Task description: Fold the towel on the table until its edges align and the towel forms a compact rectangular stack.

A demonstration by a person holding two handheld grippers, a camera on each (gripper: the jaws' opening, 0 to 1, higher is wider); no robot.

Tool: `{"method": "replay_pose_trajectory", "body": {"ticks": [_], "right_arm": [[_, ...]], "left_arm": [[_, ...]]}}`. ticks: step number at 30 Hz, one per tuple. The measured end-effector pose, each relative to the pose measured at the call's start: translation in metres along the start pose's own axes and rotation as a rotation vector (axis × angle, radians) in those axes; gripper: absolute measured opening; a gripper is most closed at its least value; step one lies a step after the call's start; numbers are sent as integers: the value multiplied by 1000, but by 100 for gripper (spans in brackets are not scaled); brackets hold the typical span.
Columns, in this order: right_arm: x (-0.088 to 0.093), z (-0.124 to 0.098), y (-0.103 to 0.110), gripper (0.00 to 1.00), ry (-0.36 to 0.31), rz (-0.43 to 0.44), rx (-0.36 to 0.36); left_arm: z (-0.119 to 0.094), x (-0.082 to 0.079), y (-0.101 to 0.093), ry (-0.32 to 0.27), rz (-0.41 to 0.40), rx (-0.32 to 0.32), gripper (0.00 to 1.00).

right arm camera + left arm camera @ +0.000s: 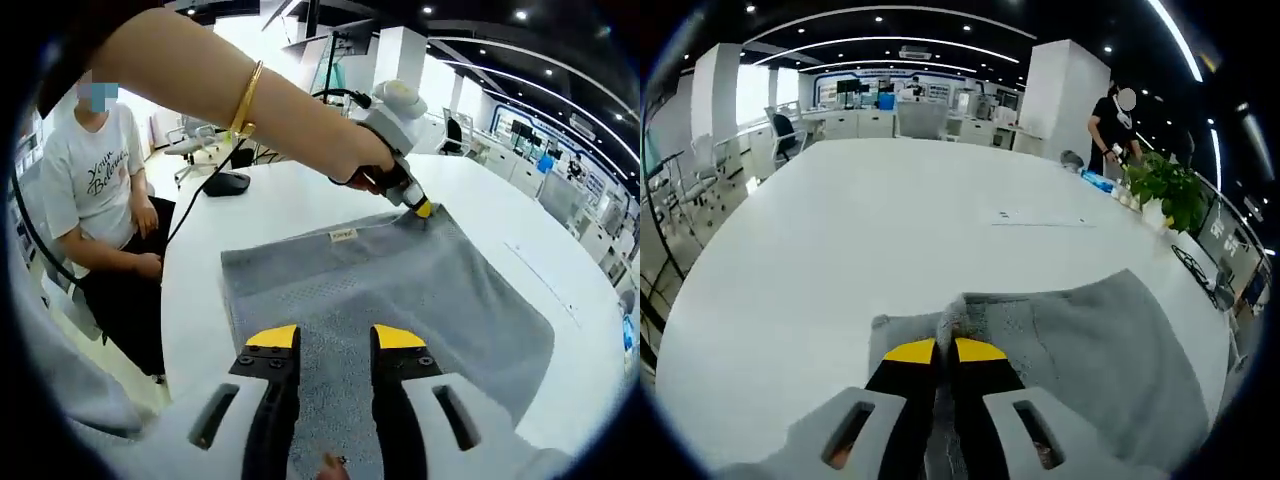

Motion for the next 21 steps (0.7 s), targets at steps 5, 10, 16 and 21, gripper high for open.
{"method": "replay_pose_trajectory", "body": {"ticks": [5, 10, 16, 21], "right_arm": [[12, -7, -10, 27, 17, 37, 28], [21, -13, -19, 27, 25, 83, 58], [26, -19, -29, 28, 17, 151, 97], [33, -25, -37, 29, 19, 175, 124]], "left_arm": [[10, 2, -7, 40, 28, -23, 4], [15, 5, 2, 83, 66, -51, 9], [8, 8, 6, 95, 97, -101, 20], [-3, 8, 0, 108, 124, -100, 23]]}}
Point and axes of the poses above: the point that each gripper's makers call its tool centre point, and the gripper's own axes: z roughly forward along the fingers, y roughly to its left, x roughly out of its underside, the point moved 8 cm from there along -z, roughly backward along the fingers, and after that the axes turned 5 degrees about z, right-handed, at the moved point
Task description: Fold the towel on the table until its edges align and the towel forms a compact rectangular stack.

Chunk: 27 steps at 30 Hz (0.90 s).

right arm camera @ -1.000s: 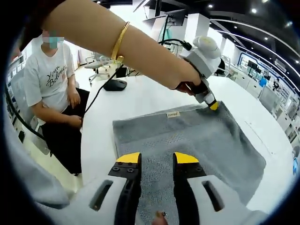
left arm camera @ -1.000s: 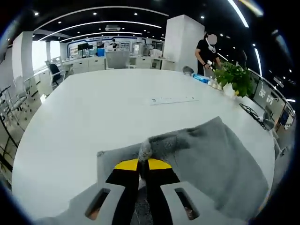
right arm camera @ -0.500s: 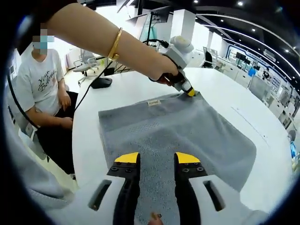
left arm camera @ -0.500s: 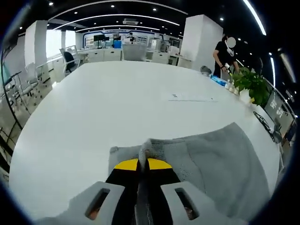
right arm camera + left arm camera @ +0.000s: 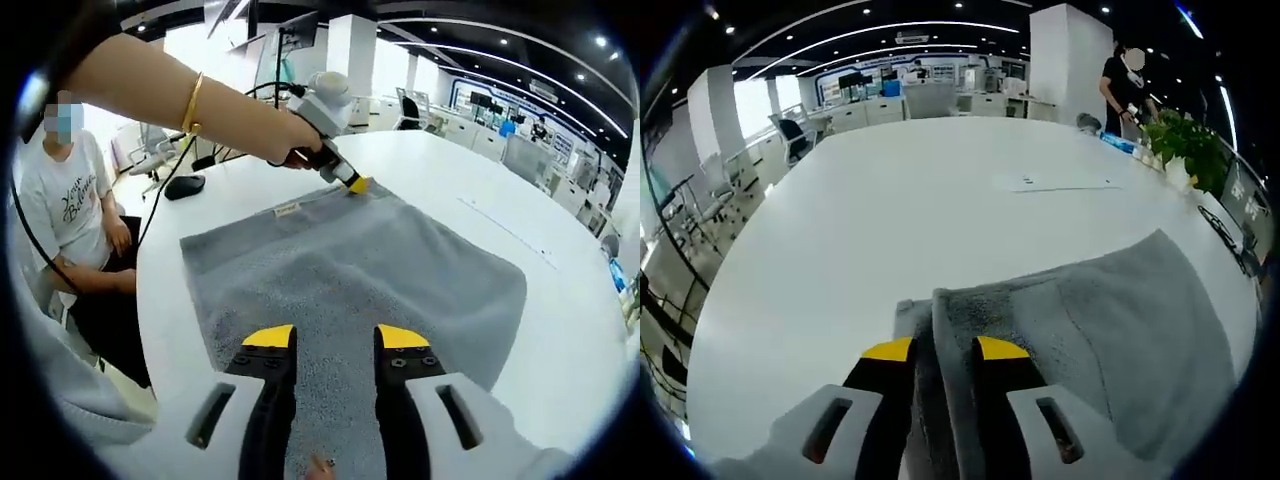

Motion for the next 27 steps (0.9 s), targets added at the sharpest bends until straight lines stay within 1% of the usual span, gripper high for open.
{"method": "replay_pose_trajectory", "body": {"ticks": [3, 4, 7, 9, 10, 15, 17, 18, 20, 22, 23, 26, 27], "right_arm": [[6, -4, -7, 29, 5, 34, 24], [7, -4, -8, 29, 7, 42, 28], [12, -12, -15, 29, 3, 71, 58], [16, -16, -17, 30, 7, 87, 69], [19, -18, -20, 30, 8, 97, 80], [29, -29, -25, 30, 17, 137, 108], [34, -34, -26, 30, 21, 155, 117], [36, -36, -27, 30, 21, 159, 119], [42, -40, -28, 30, 28, 176, 125], [49, -45, -29, 30, 36, 186, 134], [53, -47, -30, 30, 36, 196, 137], [62, -55, -31, 30, 42, 215, 140], [65, -56, -32, 30, 43, 215, 142]], "left_arm": [[-2, 4, 0, 4, -5, 17, 23], [-5, 3, -5, 2, 3, 24, 23], [-10, 7, -7, 13, 23, 43, 23], [-13, 8, -8, 18, 28, 41, 23], [-16, 12, -8, 21, 31, 36, 23], [-18, 7, -16, 22, 70, 60, 24], [-18, 2, -25, 20, 95, 77, 24], [-21, 2, -32, 9, 102, 90, 24], [-19, -6, -43, -7, 120, 112, 24], [-15, -12, -58, -33, 145, 153, 24], [-15, -16, -72, -54, 169, 186, 23], [-14, -21, -101, -70, 206, 255, 24], [-11, -24, -106, -76, 207, 273, 24]]}}
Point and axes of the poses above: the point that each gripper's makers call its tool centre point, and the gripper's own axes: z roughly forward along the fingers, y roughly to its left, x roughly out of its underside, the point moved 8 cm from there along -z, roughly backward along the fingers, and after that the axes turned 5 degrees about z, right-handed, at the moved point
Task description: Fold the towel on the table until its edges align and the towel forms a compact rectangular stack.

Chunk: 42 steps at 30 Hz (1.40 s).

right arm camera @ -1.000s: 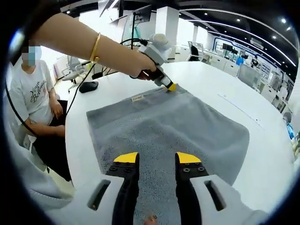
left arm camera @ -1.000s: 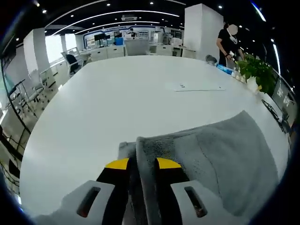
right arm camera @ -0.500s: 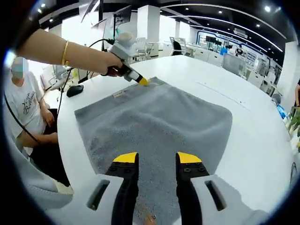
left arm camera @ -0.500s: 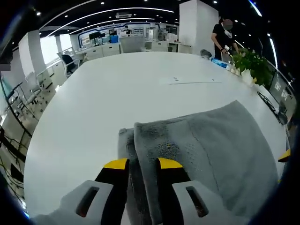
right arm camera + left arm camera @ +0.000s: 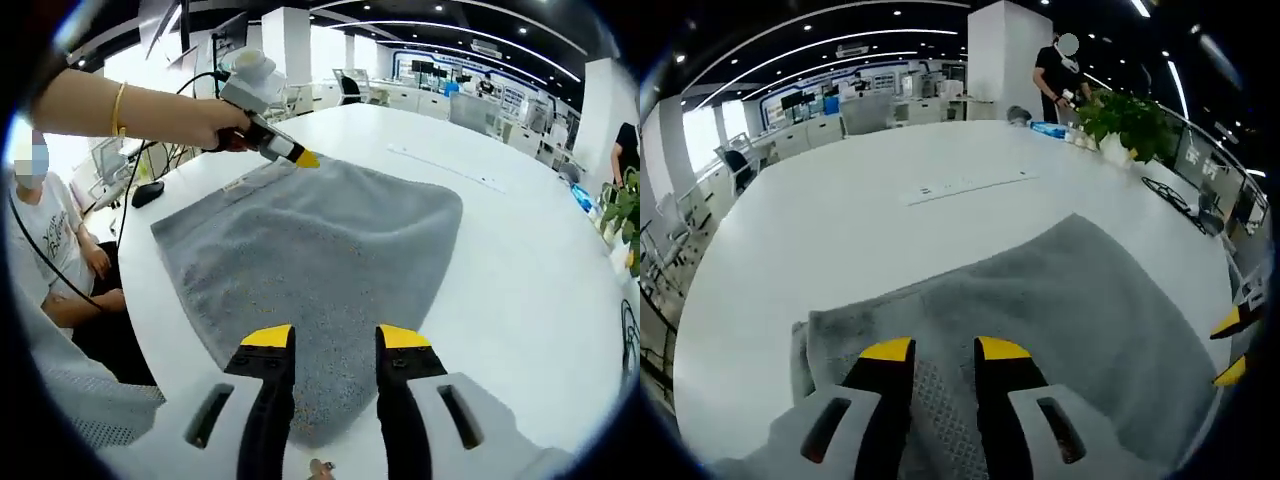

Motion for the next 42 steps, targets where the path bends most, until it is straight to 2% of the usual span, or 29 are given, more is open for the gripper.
{"method": "replay_pose_trajectory", "body": {"ticks": [2, 6, 14, 17, 21, 28, 30, 35, 42], "right_arm": [[9, -3, -3, 30, 24, 15, -1], [19, -10, -12, 30, 22, 27, 2], [35, -15, -20, 29, 42, 73, -31], [41, -18, -20, 29, 41, 105, -41], [48, -22, -20, 28, 46, 108, -61], [53, -24, -17, 25, 49, 119, -113], [53, -24, -15, 23, 46, 119, -132], [52, -21, -9, 21, 42, 124, -160], [52, -13, -8, 18, 49, 115, -193]], "left_arm": [[7, -6, -10, -13, -6, 29, 24], [21, -21, -36, -40, 7, 89, 23], [50, -60, -90, -88, 30, 188, 24], [61, -72, -104, -91, 54, 218, 24], [74, -86, -124, -90, 69, 243, 24], [92, -92, -142, -60, 71, 258, 23], [98, -90, -146, -33, 62, 253, 23], [107, -85, -151, 7, 58, 251, 24], [115, -82, -149, 38, 71, 224, 26]]}}
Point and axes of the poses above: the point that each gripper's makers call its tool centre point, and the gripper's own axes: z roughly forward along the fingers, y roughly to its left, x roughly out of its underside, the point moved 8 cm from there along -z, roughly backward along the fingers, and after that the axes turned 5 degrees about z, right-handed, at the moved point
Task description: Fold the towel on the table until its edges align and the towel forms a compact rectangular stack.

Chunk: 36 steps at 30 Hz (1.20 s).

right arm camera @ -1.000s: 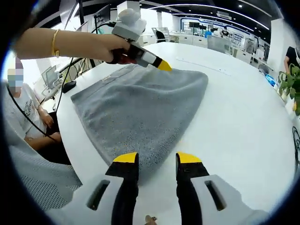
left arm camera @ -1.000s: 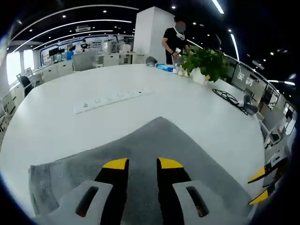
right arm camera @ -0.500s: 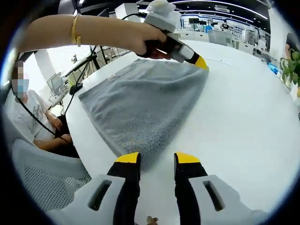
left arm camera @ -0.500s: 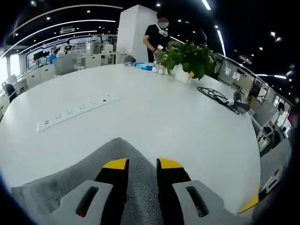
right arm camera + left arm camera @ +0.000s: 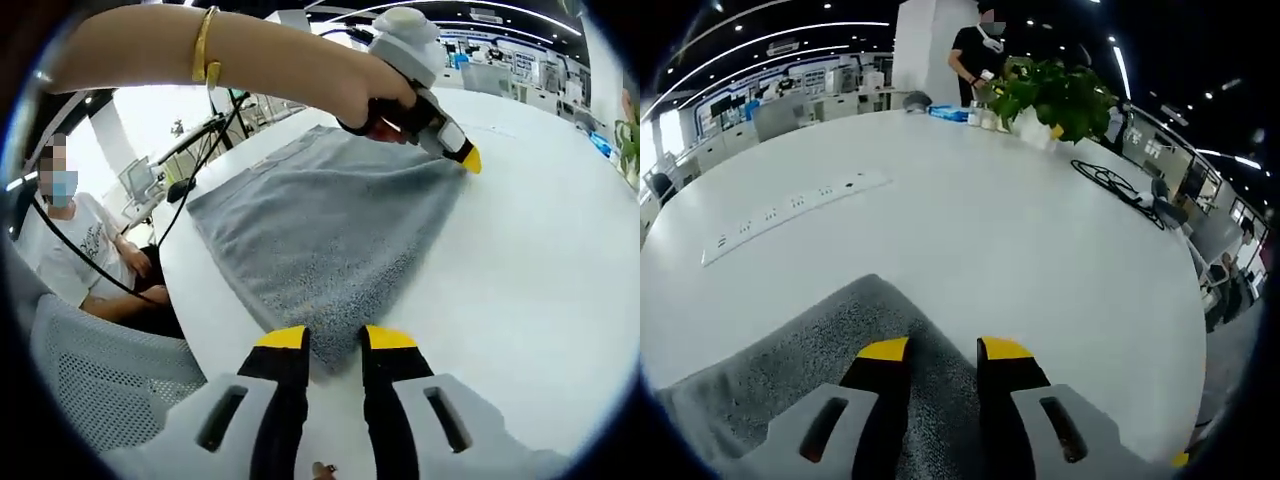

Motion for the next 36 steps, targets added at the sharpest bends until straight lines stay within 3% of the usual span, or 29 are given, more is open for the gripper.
{"method": "replay_pose_trajectory", "body": {"ticks": [6, 17, 20, 27, 34, 36], "right_arm": [[-2, 4, -3, 11, -7, 33, -5], [4, 9, -16, 1, 2, 82, 8], [3, 5, -17, 0, 1, 76, 15], [10, -15, -29, 0, -14, 148, 48], [24, -46, -51, 0, -20, 230, 123], [30, -55, -58, 0, -25, 252, 155]], "left_arm": [[3, -2, 4, 18, 3, -17, 23], [9, -10, -2, 85, 27, -155, 8], [11, -12, -3, 94, 39, -156, 4], [13, -15, -13, 77, -40, -120, 3], [23, -28, -42, 36, -81, -69, 2], [28, -40, -54, 15, -90, -46, 2]]}}
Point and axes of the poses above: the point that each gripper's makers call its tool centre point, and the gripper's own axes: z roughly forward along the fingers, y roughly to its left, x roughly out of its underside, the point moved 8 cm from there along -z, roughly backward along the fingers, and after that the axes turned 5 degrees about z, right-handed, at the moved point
